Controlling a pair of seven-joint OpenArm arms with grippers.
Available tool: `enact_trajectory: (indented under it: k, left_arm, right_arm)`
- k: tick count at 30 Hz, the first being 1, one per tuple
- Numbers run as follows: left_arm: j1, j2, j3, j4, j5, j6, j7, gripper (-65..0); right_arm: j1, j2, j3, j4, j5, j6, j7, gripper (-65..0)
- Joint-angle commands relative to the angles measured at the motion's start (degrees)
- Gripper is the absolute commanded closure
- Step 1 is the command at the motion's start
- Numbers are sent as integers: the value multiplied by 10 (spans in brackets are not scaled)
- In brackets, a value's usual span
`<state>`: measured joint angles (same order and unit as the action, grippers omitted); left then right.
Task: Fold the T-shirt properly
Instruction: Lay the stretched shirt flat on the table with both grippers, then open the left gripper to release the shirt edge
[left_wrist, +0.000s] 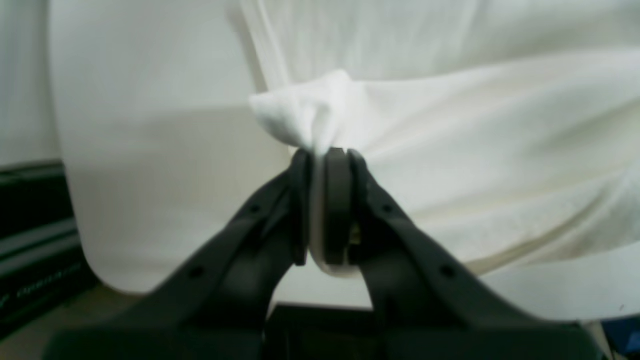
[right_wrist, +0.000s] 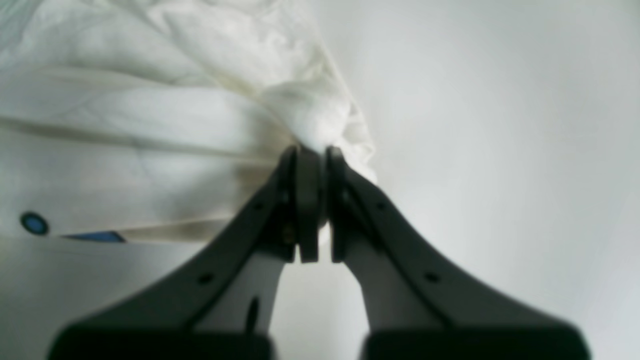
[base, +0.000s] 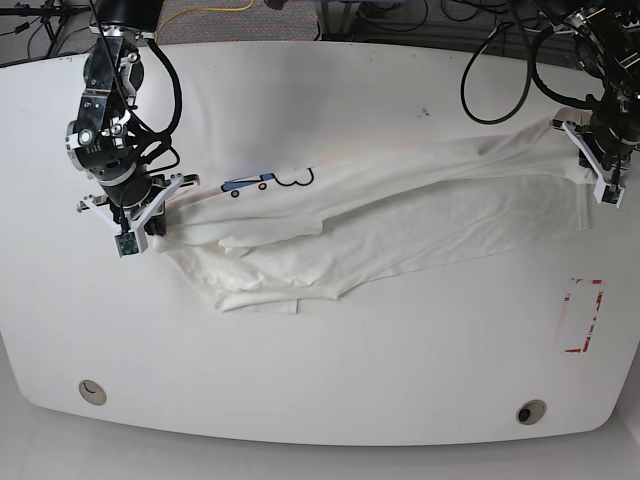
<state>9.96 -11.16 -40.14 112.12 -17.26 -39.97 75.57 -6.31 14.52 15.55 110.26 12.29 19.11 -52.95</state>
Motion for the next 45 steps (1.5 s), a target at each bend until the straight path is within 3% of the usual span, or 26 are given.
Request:
enact_trajectory:
  k: [1, 23, 33, 35, 45]
  left_arm:
    - [5, -13, -1, 10, -3, 0, -12, -18]
    - [63, -13, 3, 7, -4, 0, -28, -24]
    - [65, -12, -6, 7, -1, 0, -44, -150]
    - [60, -14, -9, 8, -1, 0, -25, -187]
    - [56, -17, -9, 8, 1, 0, -15, -275]
  right_arm:
    - [-1, 6, 4, 20, -1, -2, 10, 0]
    - [-73, -8, 5, 35, -2, 0, 6, -2]
    - [-101, -25, 6, 27, -8, -2, 13, -33]
    - [-117, -30, 7, 30, -10, 1, 16, -137]
    - [-122, -31, 11, 38, -14, -2, 14, -421]
